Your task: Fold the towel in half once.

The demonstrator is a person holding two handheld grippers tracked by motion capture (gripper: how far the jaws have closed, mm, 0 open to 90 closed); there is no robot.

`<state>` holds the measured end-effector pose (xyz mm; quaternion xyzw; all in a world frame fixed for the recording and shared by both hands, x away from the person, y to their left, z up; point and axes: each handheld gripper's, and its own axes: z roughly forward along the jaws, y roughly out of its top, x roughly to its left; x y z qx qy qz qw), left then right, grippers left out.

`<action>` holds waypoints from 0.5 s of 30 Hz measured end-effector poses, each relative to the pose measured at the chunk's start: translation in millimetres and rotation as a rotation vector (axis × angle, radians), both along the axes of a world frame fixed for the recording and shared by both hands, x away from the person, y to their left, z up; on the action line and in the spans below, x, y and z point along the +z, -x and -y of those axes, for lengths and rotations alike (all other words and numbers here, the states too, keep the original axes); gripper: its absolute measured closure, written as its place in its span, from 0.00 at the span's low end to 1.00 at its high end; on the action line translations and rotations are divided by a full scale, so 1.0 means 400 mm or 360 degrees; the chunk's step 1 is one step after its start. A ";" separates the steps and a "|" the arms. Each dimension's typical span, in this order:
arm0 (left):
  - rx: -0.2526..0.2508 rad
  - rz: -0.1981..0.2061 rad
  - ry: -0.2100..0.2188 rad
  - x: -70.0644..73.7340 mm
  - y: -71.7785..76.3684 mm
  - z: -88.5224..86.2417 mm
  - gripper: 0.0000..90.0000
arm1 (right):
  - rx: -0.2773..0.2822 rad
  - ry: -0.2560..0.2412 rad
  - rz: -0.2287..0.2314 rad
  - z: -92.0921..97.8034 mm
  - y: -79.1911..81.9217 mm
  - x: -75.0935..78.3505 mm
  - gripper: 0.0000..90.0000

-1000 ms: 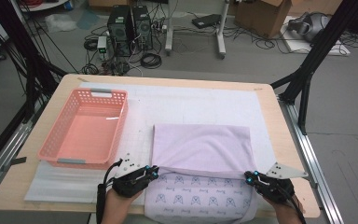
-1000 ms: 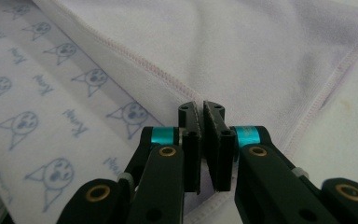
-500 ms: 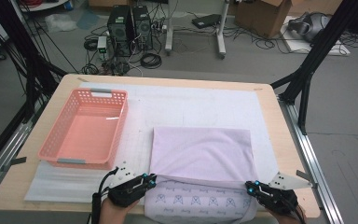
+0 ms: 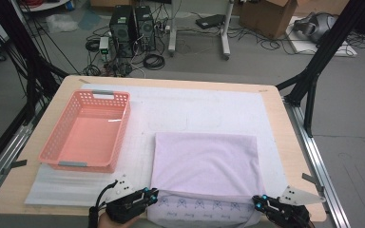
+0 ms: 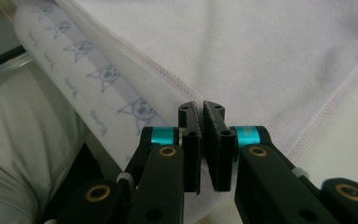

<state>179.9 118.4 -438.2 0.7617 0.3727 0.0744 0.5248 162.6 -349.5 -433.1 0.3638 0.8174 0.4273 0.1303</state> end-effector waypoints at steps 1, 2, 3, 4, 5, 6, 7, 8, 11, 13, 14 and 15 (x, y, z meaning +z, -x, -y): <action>0.0010 -0.0006 0.0014 0.000 -0.005 -0.003 0.83 | -0.0002 -0.0018 -0.0002 0.003 0.001 -0.001 0.89; 0.0032 -0.0014 0.0031 0.000 -0.011 -0.005 0.72 | -0.0017 -0.0035 -0.0002 0.006 0.001 0.000 0.78; 0.0039 -0.0014 0.0046 0.000 -0.019 -0.007 0.65 | -0.0048 -0.0062 0.0005 0.011 0.000 0.003 0.74; 0.0050 0.0000 0.0040 0.001 -0.027 -0.010 0.62 | -0.0059 -0.0101 0.0012 0.017 -0.003 0.007 0.73; 0.0061 0.0006 0.0045 0.003 -0.037 -0.012 0.57 | -0.0072 -0.0129 0.0027 0.024 -0.005 0.014 0.71; 0.0078 0.0003 0.0063 0.004 -0.049 -0.013 0.54 | -0.0098 -0.0161 0.0047 0.030 -0.011 0.020 0.69; 0.0097 0.0005 0.0071 0.007 -0.060 -0.013 0.51 | -0.0122 -0.0186 0.0075 0.039 -0.020 0.025 0.68; 0.0106 0.0017 0.0067 0.009 -0.073 -0.012 0.49 | -0.0149 -0.0207 0.0090 0.046 -0.031 0.028 0.68; 0.0119 0.0023 0.0031 0.013 -0.119 -0.004 0.47 | -0.0240 -0.0176 0.0097 0.058 -0.073 0.032 0.66; 0.0139 0.0008 0.0016 0.013 -0.156 0.005 0.47 | -0.0281 -0.0127 0.0099 0.061 -0.110 0.028 0.64; 0.0144 0.0002 0.0000 0.013 -0.176 0.008 0.46 | -0.0313 -0.0111 0.0096 0.061 -0.130 0.025 0.63; 0.0153 -0.0003 -0.0010 0.013 -0.196 0.013 0.46 | -0.0333 -0.0109 0.0089 0.062 -0.152 0.022 0.62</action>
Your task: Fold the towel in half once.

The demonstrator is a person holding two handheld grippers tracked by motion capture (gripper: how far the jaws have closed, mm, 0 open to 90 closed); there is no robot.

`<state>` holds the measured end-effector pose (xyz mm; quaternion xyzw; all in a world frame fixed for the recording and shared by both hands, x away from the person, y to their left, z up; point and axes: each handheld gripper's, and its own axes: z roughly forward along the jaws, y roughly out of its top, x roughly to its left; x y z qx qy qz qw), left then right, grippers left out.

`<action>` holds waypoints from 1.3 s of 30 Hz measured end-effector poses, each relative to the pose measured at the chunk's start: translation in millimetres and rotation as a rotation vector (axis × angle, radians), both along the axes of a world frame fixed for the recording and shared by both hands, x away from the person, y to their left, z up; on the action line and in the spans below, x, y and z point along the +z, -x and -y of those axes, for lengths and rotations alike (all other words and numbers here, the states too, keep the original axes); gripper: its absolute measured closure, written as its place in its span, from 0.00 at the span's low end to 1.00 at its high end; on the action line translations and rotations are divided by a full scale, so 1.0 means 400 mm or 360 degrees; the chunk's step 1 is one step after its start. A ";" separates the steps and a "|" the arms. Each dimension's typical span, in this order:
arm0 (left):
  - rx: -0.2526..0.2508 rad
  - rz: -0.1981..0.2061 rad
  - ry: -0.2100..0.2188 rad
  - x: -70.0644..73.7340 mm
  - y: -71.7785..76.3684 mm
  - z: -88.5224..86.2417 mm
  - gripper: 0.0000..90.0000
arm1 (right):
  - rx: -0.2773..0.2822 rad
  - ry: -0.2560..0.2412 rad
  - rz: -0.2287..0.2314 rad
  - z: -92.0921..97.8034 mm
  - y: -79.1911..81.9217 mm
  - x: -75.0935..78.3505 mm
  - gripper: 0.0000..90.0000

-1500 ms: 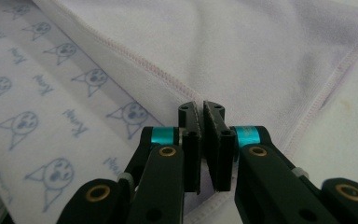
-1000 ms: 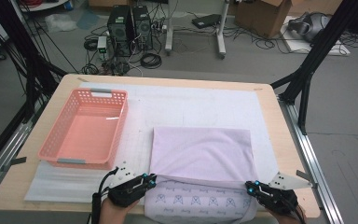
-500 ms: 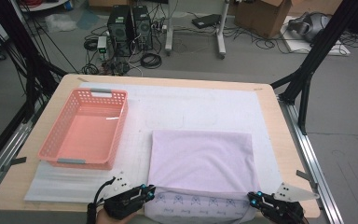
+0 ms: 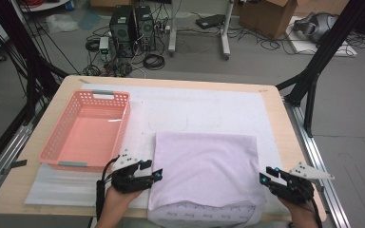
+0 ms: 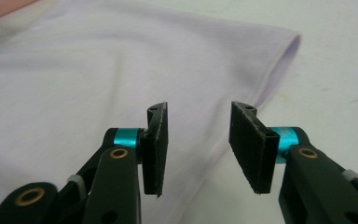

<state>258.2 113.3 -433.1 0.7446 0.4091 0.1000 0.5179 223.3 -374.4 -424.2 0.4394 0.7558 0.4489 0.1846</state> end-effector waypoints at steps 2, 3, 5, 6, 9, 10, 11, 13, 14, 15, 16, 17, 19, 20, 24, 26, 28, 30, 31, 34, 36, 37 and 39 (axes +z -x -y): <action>-0.0008 -0.0031 -0.0014 -0.002 -0.043 0.005 0.46 | -0.0057 0.0012 -0.0011 0.000 -0.043 -0.006 0.61; -0.0023 -0.0056 -0.0020 -0.004 -0.065 0.005 0.46 | -0.0074 0.0018 -0.0024 -0.001 -0.064 -0.009 0.60; 0.0015 -0.0084 -0.0005 -0.010 -0.101 0.003 0.46 | -0.0100 0.0046 -0.0040 -0.006 -0.104 -0.016 0.57; 0.0038 -0.0082 -0.0017 -0.013 -0.114 0.001 0.46 | -0.0111 0.0057 -0.0060 -0.008 -0.120 -0.019 0.56; 0.0072 -0.0085 -0.0066 -0.018 -0.144 0.000 0.44 | -0.0110 0.0082 -0.0082 -0.013 -0.161 -0.024 0.51; 0.0076 -0.0086 -0.0093 -0.020 -0.153 0.001 0.44 | -0.0117 0.0083 -0.0079 -0.014 -0.173 -0.026 0.50; 0.0092 -0.0094 -0.0092 -0.023 -0.161 0.001 0.44 | -0.0129 0.0073 -0.0085 -0.014 -0.182 -0.026 0.49; 0.0131 -0.0077 -0.0092 -0.031 -0.173 0.000 0.43 | -0.0140 0.0051 -0.0090 -0.015 -0.202 -0.029 0.49; 0.0157 -0.0081 -0.0098 -0.036 -0.178 -0.001 0.43 | -0.0140 0.0060 -0.0105 -0.017 -0.211 -0.031 0.48; 0.0187 -0.0086 -0.0113 -0.041 -0.183 -0.001 0.41 | -0.0136 0.0066 -0.0129 -0.019 -0.219 -0.033 0.48; 0.0211 -0.0095 -0.0123 -0.046 -0.189 -0.002 0.39 | -0.0137 0.0085 -0.0134 -0.020 -0.226 -0.035 0.48; 0.0248 -0.0126 -0.0139 -0.049 -0.195 -0.001 0.39 | -0.0142 0.0103 -0.0145 -0.020 -0.233 -0.038 0.47; 0.0234 -0.0153 -0.0162 -0.047 -0.205 0.002 0.41 | -0.0150 0.0110 -0.0159 -0.019 -0.245 -0.044 0.47; 0.0197 -0.0146 -0.0180 -0.043 -0.210 0.005 0.40 | -0.0155 0.0113 -0.0169 -0.019 -0.250 -0.047 0.47; 0.0162 -0.0180 -0.0251 -0.037 -0.231 0.038 0.41 | -0.0141 0.0162 -0.0202 -0.025 -0.266 -0.060 0.51; 0.0179 -0.0162 -0.0291 -0.038 -0.229 0.049 0.44 | -0.0133 0.0181 -0.0192 -0.029 -0.265 -0.059 0.53; 0.0144 -0.0114 -0.0377 -0.035 -0.223 0.051 0.59 | -0.0127 0.0211 -0.0191 -0.032 -0.260 -0.058 0.59; 0.0129 -0.0104 -0.0391 -0.036 -0.218 0.055 0.70 | -0.0107 0.0235 -0.0189 -0.041 -0.255 -0.055 0.71; 0.0108 -0.0111 -0.0379 -0.036 -0.217 0.056 0.75 | -0.0076 0.0240 -0.0188 -0.046 -0.253 -0.054 0.82; 0.0099 -0.0160 -0.0334 -0.036 -0.216 0.064 0.94 | -0.0052 0.0222 -0.0204 -0.056 -0.249 -0.054 0.93; 0.0109 -0.0183 -0.0302 -0.037 -0.219 0.061 0.95 | -0.0057 0.0152 -0.0229 -0.047 -0.250 -0.057 0.95; 0.0115 -0.0203 -0.0287 -0.037 -0.221 0.058 0.95 | -0.0062 0.0112 -0.0247 -0.042 -0.252 -0.058 0.95; 0.0143 -0.0204 -0.0274 -0.036 -0.223 0.058 0.95 | -0.0062 0.0105 -0.0246 -0.039 -0.253 -0.057 0.96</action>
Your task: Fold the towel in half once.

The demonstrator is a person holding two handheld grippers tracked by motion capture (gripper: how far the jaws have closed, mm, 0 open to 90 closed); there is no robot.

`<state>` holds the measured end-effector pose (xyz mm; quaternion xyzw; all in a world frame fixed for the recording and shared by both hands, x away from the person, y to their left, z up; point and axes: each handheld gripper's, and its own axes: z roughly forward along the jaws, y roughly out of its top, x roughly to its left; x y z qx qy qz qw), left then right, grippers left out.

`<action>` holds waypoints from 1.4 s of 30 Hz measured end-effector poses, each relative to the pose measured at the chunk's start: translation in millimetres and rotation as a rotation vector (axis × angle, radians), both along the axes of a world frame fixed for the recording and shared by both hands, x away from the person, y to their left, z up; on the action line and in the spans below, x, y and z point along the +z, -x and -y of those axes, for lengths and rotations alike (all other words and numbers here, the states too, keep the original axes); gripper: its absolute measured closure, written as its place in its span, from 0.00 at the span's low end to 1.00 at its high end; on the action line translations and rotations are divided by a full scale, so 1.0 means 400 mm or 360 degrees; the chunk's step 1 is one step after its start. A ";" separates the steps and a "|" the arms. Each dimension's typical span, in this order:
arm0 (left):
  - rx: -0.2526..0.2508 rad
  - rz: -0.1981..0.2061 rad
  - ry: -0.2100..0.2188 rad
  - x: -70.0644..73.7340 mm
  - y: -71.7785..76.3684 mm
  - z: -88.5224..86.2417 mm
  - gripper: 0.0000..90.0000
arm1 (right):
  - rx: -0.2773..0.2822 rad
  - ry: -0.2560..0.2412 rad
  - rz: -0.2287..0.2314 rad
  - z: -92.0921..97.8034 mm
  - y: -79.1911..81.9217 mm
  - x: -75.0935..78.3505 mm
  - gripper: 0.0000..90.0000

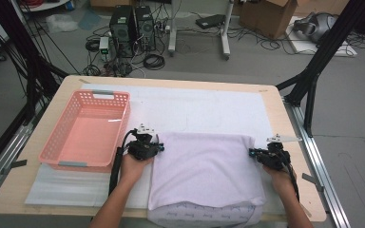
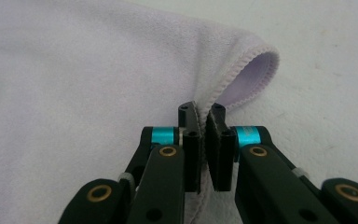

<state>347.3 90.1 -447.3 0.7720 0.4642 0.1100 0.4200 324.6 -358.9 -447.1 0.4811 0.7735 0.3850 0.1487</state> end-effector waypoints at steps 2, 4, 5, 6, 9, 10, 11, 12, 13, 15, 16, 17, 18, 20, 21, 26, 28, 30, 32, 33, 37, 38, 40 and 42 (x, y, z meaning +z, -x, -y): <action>0.0037 0.0016 0.0010 0.003 -0.002 -0.001 0.95 | 0.0004 0.0018 0.0028 -0.002 0.001 0.003 0.96; 0.0076 0.0022 0.0071 0.008 -0.007 -0.008 0.95 | -0.0014 0.0003 0.0059 0.001 0.002 0.010 0.96; 0.0093 0.0022 0.0104 0.011 -0.008 -0.009 0.95 | -0.0025 -0.0010 0.0082 0.005 0.002 0.014 0.96; 0.0102 0.0021 0.0133 0.013 -0.009 -0.011 0.95 | -0.0035 -0.0024 0.0100 0.008 0.002 0.018 0.96; 0.0089 0.0042 0.0118 0.032 -0.020 -0.009 0.95 | -0.0038 -0.0043 0.0138 0.011 -0.003 0.030 0.96; 0.0091 0.0057 0.0127 0.042 -0.025 -0.007 0.95 | -0.0040 -0.0047 0.0149 0.011 -0.005 0.034 0.96; 0.0094 0.0076 0.0136 0.052 -0.031 -0.005 0.95 | -0.0045 -0.0049 0.0164 0.011 -0.009 0.038 0.96; 0.0100 0.0085 0.0143 0.060 -0.038 -0.004 0.95 | -0.0054 -0.0053 0.0177 0.011 -0.013 0.042 0.96; 0.0100 0.0086 0.0139 0.068 -0.046 -0.003 0.95 | -0.0064 -0.0055 0.0188 0.011 -0.019 0.047 0.96; 0.0127 0.0106 0.0152 0.076 -0.064 -0.003 0.95 | -0.0073 -0.0056 0.0216 0.009 -0.032 0.059 0.96; 0.0130 0.0101 0.0139 0.080 -0.074 -0.004 0.95 | -0.0073 -0.0052 0.0232 0.010 -0.041 0.065 0.96; 0.0137 0.0107 0.0129 0.083 -0.085 -0.004 0.95 | -0.0082 -0.0060 0.0237 0.008 -0.049 0.071 0.96; 0.0148 0.0115 0.0135 0.086 -0.096 -0.005 0.95 | -0.0087 -0.0059 0.0242 0.008 -0.059 0.077 0.96; 0.0169 0.0121 0.0147 0.090 -0.119 -0.008 0.95 | -0.0101 -0.0061 0.0250 0.006 -0.081 0.085 0.96; 0.0176 0.0121 0.0144 0.092 -0.132 -0.009 0.95 | -0.0108 -0.0060 0.0250 0.005 -0.094 0.089 0.96; 0.0224 0.0108 0.0150 0.086 -0.192 -0.011 0.95 | -0.0116 -0.0031 0.0267 -0.005 -0.162 0.097 0.96; 0.0236 0.0108 0.0148 0.086 -0.214 -0.010 0.95 | -0.0119 -0.0006 0.0275 -0.010 -0.190 0.098 0.96; 0.0235 0.0110 0.0143 0.090 -0.235 -0.008 0.95 | -0.0129 0.0003 0.0253 -0.014 -0.217 0.100 0.96; 0.0277 0.0154 0.0189 0.091 -0.244 -0.010 0.95 | -0.0144 -0.0002 0.0262 -0.016 -0.237 0.103 0.96; 0.0289 0.0143 0.0196 0.089 -0.252 -0.014 0.95 | -0.0149 -0.0007 0.0265 -0.016 -0.244 0.104 0.96; 0.0262 0.0140 0.0169 0.092 -0.272 -0.013 0.95 | -0.0151 -0.0008 0.0261 -0.019 -0.272 0.107 0.96; 0.0261 0.0151 0.0183 0.093 -0.273 -0.013 0.95 | -0.0153 -0.0002 0.0262 -0.021 -0.277 0.107 0.96; 0.0254 0.0167 0.0192 0.091 -0.273 -0.013 0.93 | -0.0158 0.0012 0.0265 -0.025 -0.282 0.104 0.95; 0.0253 0.0164 0.0201 0.090 -0.272 -0.016 0.78 | -0.0175 0.0027 0.0261 -0.032 -0.283 0.101 0.89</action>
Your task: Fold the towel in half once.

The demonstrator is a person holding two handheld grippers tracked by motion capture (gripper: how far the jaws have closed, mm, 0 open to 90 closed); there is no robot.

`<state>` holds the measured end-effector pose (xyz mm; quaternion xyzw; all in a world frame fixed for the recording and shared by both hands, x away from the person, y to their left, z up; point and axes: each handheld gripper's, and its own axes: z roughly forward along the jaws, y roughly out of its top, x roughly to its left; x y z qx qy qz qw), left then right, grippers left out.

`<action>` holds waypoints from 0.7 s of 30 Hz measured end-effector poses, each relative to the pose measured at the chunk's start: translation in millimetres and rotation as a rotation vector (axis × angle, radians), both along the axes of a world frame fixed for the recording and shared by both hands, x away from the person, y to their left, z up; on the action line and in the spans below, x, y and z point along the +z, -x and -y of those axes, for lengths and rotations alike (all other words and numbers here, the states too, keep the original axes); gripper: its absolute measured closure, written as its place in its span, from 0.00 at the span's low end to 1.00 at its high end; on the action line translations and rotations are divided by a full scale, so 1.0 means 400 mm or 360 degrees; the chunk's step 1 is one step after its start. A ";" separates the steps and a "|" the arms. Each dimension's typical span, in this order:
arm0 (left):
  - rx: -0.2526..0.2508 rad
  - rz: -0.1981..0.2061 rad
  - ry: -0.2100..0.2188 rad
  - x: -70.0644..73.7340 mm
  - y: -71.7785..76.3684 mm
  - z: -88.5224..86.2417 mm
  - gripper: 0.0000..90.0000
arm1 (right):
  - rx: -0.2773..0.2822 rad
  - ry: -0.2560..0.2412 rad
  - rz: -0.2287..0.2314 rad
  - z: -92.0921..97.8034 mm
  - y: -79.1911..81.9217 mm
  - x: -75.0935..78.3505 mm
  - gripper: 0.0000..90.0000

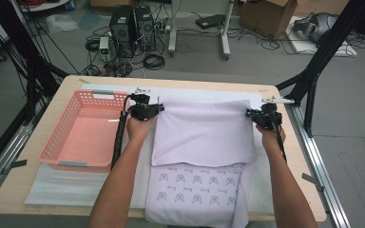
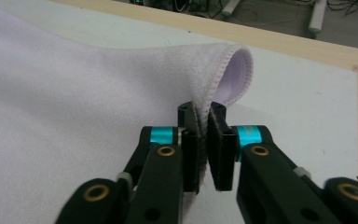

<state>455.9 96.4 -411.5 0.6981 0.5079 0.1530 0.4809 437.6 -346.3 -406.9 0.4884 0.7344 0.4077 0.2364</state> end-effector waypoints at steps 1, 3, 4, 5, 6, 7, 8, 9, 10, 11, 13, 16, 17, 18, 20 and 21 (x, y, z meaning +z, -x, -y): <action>-0.0010 -0.0007 0.0010 0.001 0.001 -0.001 0.68 | -0.0003 0.0012 -0.0002 -0.002 0.000 -0.002 0.82; -0.0037 0.0013 0.0018 0.004 0.011 -0.003 0.61 | -0.0006 -0.0010 -0.0017 -0.004 0.003 -0.001 0.73; -0.0046 0.0028 0.0026 0.005 0.019 -0.002 0.59 | -0.0005 -0.0018 -0.0017 -0.004 0.006 0.001 0.72; -0.0057 0.0037 0.0034 0.005 0.027 0.000 0.57 | -0.0004 -0.0019 -0.0014 -0.003 0.010 0.005 0.72; -0.0070 0.0045 0.0034 0.004 0.036 0.002 0.55 | -0.0003 -0.0026 -0.0006 -0.003 0.015 0.009 0.71; -0.0093 0.0051 0.0025 0.003 0.044 0.003 0.54 | -0.0003 -0.0028 -0.0004 -0.003 0.020 0.013 0.69; -0.0119 0.0033 0.0012 0.003 0.050 0.006 0.53 | 0.0002 -0.0022 -0.0001 -0.004 0.026 0.018 0.69; -0.0153 0.0016 -0.0008 0.005 0.055 0.009 0.51 | 0.0006 -0.0018 0.0001 -0.005 0.033 0.022 0.69; -0.0173 0.0021 -0.0013 0.008 0.063 0.014 0.50 | 0.0007 -0.0013 -0.0001 -0.007 0.043 0.025 0.68; -0.0177 0.0073 -0.0011 0.010 0.074 0.017 0.51 | 0.0012 -0.0001 0.0001 -0.007 0.053 0.028 0.67; -0.0181 0.0118 0.0010 0.013 0.094 0.020 0.52 | 0.0021 0.0003 -0.0004 -0.009 0.075 0.030 0.66; -0.0204 0.0110 0.0025 0.010 0.118 0.023 0.52 | 0.0035 0.0028 -0.0010 -0.007 0.114 0.030 0.64; -0.0209 0.0122 0.0038 0.010 0.128 0.023 0.52 | 0.0038 0.0041 -0.0042 -0.006 0.123 0.031 0.62; -0.0215 0.0130 0.0046 0.009 0.138 0.022 0.52 | 0.0042 0.0044 -0.0041 -0.003 0.135 0.032 0.63; -0.0225 0.0136 0.0055 0.006 0.160 0.020 0.51 | 0.0043 0.0046 -0.0036 0.002 0.161 0.033 0.63; -0.0224 0.0145 0.0057 0.004 0.171 0.018 0.51 | 0.0045 0.0044 -0.0038 0.005 0.174 0.032 0.63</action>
